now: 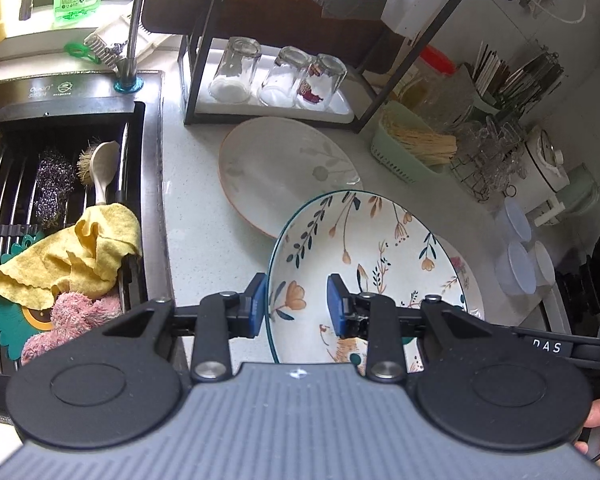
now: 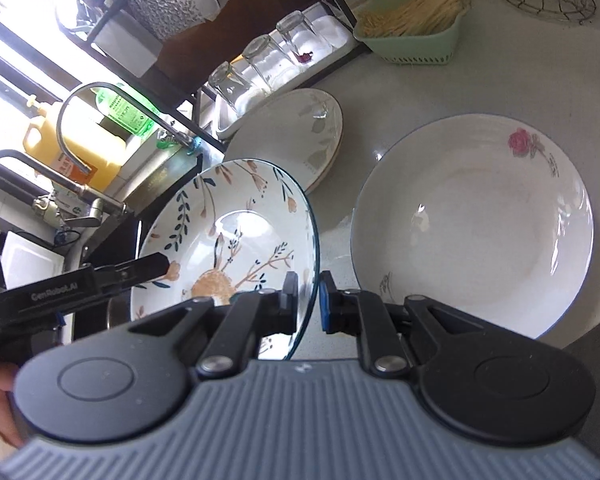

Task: Organize plates and bowls
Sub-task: 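Close the left gripper on the deer-print plate rim and lift it, then carry the deer-print plate with the left gripper onto the rose-print plate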

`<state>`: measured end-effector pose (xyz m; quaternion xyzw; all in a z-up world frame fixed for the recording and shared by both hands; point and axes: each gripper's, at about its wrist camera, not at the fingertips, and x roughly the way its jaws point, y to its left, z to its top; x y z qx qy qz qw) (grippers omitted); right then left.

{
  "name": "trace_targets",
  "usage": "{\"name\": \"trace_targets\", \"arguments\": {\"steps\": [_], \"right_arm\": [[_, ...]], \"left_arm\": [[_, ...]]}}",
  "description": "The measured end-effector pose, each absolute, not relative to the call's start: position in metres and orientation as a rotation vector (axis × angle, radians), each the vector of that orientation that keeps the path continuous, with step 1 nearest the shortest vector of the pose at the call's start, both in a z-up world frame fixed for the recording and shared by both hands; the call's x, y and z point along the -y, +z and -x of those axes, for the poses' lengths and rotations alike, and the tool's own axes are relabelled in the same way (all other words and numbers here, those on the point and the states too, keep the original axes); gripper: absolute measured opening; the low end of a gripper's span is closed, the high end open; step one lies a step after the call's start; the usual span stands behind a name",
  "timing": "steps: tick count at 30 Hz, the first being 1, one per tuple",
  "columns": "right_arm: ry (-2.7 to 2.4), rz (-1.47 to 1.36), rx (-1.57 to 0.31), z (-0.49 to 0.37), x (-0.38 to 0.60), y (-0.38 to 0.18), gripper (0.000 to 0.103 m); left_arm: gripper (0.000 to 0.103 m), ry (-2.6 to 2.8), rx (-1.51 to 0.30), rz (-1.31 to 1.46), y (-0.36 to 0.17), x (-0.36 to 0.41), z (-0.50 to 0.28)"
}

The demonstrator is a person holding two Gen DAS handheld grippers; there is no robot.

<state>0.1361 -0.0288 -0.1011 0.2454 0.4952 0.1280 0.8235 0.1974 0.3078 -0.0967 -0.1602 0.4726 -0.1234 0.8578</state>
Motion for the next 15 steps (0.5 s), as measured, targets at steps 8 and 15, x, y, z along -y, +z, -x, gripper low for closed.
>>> {"name": "trace_targets", "arguments": {"steps": [8, 15], "right_arm": [[0.313, -0.523, -1.031, -0.143, 0.079, -0.09, 0.014], [0.325, -0.524, -1.023, -0.149, 0.124, -0.095, 0.014]], "left_arm": [[0.035, -0.239, -0.976, 0.389, -0.072, -0.257, -0.197], [0.035, -0.238, -1.015, 0.346, -0.067, -0.205, -0.205]]}}
